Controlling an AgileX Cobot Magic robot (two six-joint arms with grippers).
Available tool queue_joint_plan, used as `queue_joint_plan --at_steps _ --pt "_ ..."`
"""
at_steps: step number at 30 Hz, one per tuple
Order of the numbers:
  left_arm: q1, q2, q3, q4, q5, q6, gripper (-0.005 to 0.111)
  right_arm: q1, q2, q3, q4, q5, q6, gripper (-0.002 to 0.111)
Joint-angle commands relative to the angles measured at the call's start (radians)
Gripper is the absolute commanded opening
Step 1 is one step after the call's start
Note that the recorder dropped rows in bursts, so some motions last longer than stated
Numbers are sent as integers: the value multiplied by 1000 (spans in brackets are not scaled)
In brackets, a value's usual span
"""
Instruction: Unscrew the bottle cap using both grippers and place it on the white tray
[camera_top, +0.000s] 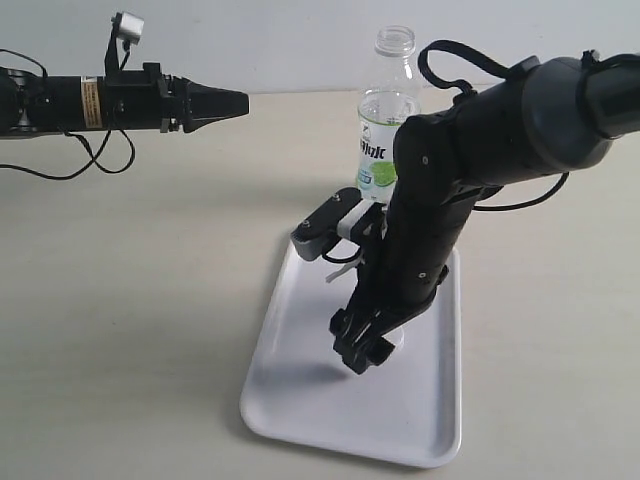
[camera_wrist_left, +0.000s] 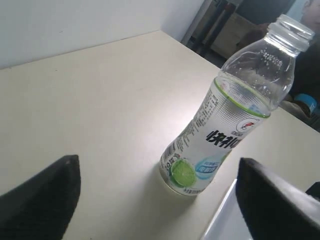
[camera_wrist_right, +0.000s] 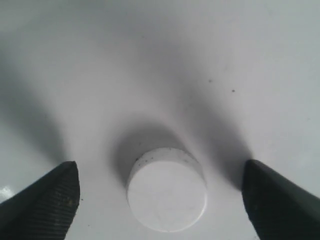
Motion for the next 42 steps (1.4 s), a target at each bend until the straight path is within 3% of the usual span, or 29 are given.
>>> queue_joint_plan --at_steps 1,5,11,15,21,23,26,28,31,36,42 --pt "-4 -13 -2 -6 -13 -3 79 3 -21 -1 2 32 2 85" --pt "-4 -13 -2 0 -13 -3 58 3 -80 -1 2 84 37 85" --pt "3 -13 -2 40 -13 -8 1 3 -236 -1 -8 212 80 82" --pt "10 -26 -2 56 -13 -70 0 3 -353 -1 -34 279 110 59" --pt "41 -99 0 179 -13 -219 0 3 -578 40 -62 312 170 0" --pt "43 -136 28 197 -13 -250 0 3 -694 116 -158 170 276 0" --pt "30 -190 115 137 -13 -249 0 3 -878 304 -349 -218 566 0" --pt "17 -236 182 114 -13 -220 0 3 -998 466 -475 -509 789 0" --pt "-1 -323 316 82 -13 -130 0 2 -1110 638 -621 -779 990 0" --pt "-7 -518 640 -39 -13 117 0 -1 -1152 727 -578 -805 897 0" --pt "-7 -797 1091 -288 -13 466 0 -1 -1150 739 -564 -760 833 0"
